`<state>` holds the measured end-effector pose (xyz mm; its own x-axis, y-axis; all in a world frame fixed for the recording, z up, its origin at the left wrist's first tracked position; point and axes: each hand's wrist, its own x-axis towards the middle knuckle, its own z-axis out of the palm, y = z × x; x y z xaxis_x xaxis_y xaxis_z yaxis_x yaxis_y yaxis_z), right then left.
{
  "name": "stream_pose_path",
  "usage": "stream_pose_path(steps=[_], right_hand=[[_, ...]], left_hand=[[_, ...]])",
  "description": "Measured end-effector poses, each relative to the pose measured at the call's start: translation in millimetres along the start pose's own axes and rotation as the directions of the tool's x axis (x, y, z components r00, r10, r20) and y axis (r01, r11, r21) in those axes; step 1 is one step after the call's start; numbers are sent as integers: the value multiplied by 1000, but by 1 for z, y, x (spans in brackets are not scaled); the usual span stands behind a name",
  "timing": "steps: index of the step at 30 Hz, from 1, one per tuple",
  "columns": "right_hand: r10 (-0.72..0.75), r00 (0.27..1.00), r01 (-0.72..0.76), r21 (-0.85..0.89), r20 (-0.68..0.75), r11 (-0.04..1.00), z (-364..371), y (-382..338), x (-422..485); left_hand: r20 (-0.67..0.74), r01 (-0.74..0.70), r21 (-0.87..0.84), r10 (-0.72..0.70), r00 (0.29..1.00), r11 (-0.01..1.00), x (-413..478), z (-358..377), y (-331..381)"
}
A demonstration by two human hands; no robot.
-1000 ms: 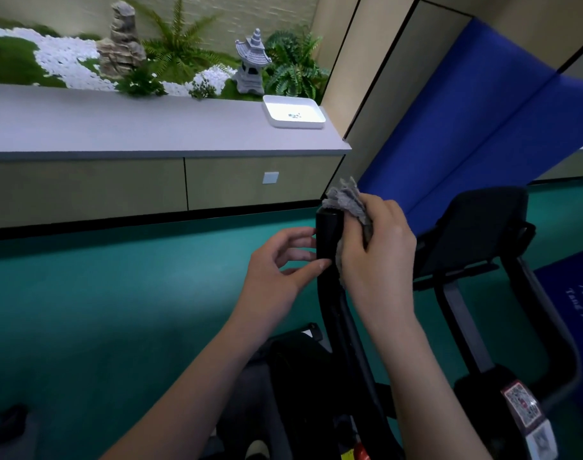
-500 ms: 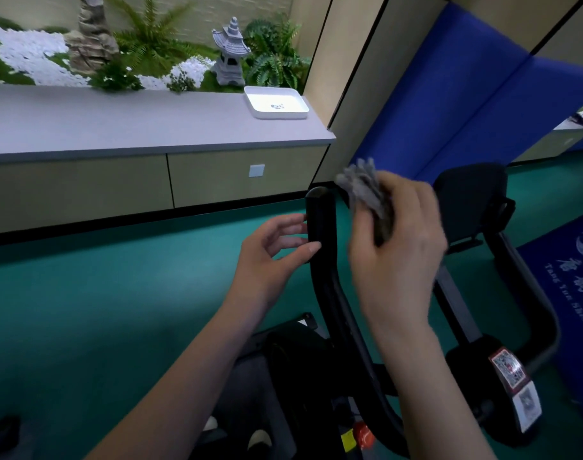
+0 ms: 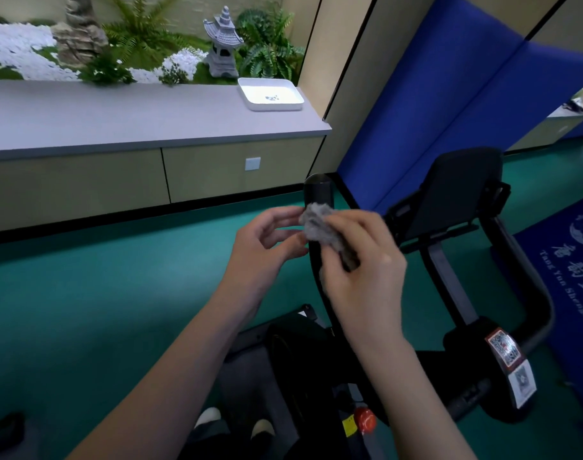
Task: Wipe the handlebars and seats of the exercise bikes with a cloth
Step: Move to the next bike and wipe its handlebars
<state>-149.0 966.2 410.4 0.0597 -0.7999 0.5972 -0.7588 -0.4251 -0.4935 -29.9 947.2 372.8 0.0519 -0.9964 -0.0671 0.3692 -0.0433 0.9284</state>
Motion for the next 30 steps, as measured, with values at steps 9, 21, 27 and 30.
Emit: stream_pose_path(steps=[9,21,27,30], right_hand=[[91,971,-86,30,-222,996,-13,-9,33],[453,887,-460,256,90,850,30,14,49],[491,841,-540,400,227,741,30,28,38],[479,825,-565,419,301,711,29,31,32]], left_hand=[[1,-3,13,3,1000,1000,-3,0,2],[-17,-17,75,18,1000,997,-7,0,5],[-64,-38,148,47,997,988,-8,4,5],[-114,-54,165,73,991,985,-8,11,3]])
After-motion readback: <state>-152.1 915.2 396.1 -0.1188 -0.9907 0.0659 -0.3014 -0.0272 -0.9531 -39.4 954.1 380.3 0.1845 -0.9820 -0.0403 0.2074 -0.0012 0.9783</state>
